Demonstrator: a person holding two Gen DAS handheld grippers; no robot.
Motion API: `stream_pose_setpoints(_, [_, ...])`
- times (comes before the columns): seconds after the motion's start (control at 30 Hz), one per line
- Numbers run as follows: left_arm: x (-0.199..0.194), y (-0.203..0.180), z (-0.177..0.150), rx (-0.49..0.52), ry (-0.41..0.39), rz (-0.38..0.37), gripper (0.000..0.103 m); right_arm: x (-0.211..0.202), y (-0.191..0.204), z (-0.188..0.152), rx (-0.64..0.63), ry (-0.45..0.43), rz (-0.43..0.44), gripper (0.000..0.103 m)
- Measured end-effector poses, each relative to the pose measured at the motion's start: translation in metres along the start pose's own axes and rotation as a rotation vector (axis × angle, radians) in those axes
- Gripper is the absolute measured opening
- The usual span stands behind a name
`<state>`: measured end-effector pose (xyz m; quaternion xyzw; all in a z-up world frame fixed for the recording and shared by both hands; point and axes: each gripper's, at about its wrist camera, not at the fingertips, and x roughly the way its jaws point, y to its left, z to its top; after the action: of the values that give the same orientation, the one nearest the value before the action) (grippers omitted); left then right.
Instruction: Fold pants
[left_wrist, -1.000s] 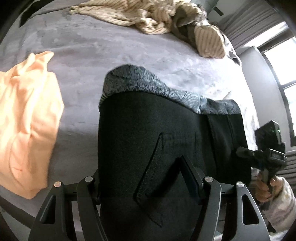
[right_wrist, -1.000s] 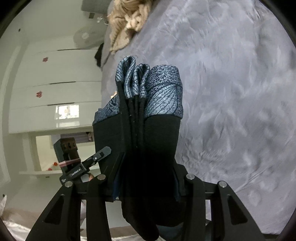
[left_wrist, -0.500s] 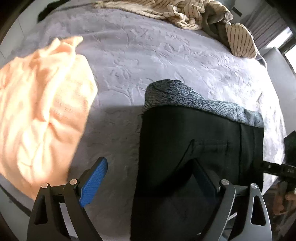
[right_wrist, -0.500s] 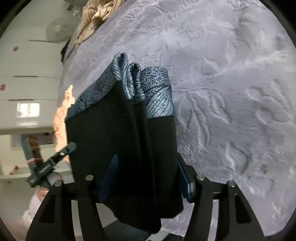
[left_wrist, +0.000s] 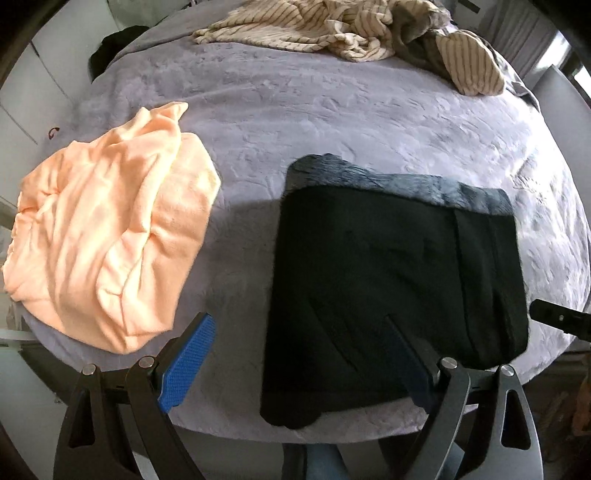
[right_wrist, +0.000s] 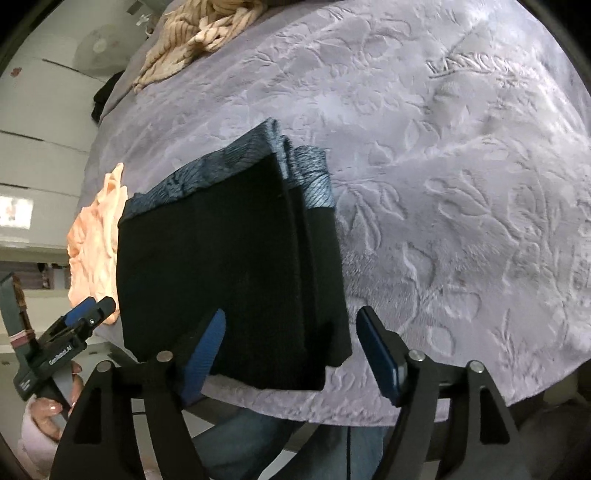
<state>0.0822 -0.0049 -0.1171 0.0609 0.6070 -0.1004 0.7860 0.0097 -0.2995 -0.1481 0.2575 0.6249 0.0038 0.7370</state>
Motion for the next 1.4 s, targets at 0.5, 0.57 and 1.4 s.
stream_pose_setpoints(0.5, [-0.014, -0.025, -0.004, 0.087, -0.029, 0.01, 0.103, -0.004, 0.064, -0.018, -0.106, -0.063, -0.144, 0.093])
stream_pose_setpoints(0.57, [-0.014, -0.025, -0.004, 0.086, -0.028, 0.012, 0.103, -0.004, 0.069, -0.02, -0.116, -0.075, -0.163, 0.093])
stream_pose_setpoints(1.4, [-0.015, -0.029, -0.002, 0.08, -0.042, 0.045, 0.103, -0.003, 0.09, -0.027, -0.156, -0.104, -0.348, 0.103])
